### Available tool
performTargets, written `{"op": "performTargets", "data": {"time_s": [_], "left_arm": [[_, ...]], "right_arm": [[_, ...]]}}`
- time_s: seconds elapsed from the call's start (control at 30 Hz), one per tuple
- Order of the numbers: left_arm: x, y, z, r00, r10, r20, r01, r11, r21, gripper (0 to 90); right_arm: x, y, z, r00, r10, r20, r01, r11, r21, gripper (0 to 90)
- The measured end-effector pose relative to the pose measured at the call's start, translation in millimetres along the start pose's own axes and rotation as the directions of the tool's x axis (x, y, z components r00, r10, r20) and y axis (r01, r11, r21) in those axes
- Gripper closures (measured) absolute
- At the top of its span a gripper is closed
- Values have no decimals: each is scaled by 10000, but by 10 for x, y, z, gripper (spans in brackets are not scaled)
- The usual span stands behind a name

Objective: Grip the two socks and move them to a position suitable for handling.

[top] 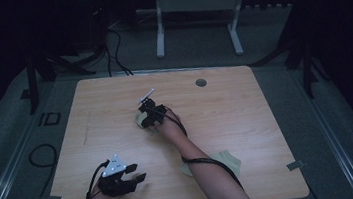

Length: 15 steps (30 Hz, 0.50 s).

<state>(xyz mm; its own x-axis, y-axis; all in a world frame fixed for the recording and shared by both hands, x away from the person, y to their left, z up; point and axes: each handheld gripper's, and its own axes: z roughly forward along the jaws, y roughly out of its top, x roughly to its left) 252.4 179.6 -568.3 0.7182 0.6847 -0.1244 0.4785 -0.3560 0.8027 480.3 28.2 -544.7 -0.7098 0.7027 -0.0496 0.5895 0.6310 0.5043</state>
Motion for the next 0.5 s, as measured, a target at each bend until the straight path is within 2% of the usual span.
{"op": "performTargets", "data": {"time_s": [0.17,0.23,0.33,0.4,0.5], "left_arm": [[-12,5,-4,10000,44,22,-44,10000,-22,478],[-16,6,-3,10000,60,23,-60,10000,-29,477],[-12,2,-6,10000,41,57,-41,10000,-39,477],[-8,-2,2,10000,24,64,-23,10000,-5,478],[-16,0,15,10000,85,53,-85,9999,55,478]], "right_arm": [[20,11,-19,9999,-84,108,83,9999,86,693],[28,18,-19,9996,-141,240,138,9998,119,746],[-1,26,-48,9998,-183,73,181,9996,235,776],[-20,20,-116,9992,-387,63,385,9989,269,780],[-74,-6,-275,9992,-383,-106,383,9993,-19,782]]}}
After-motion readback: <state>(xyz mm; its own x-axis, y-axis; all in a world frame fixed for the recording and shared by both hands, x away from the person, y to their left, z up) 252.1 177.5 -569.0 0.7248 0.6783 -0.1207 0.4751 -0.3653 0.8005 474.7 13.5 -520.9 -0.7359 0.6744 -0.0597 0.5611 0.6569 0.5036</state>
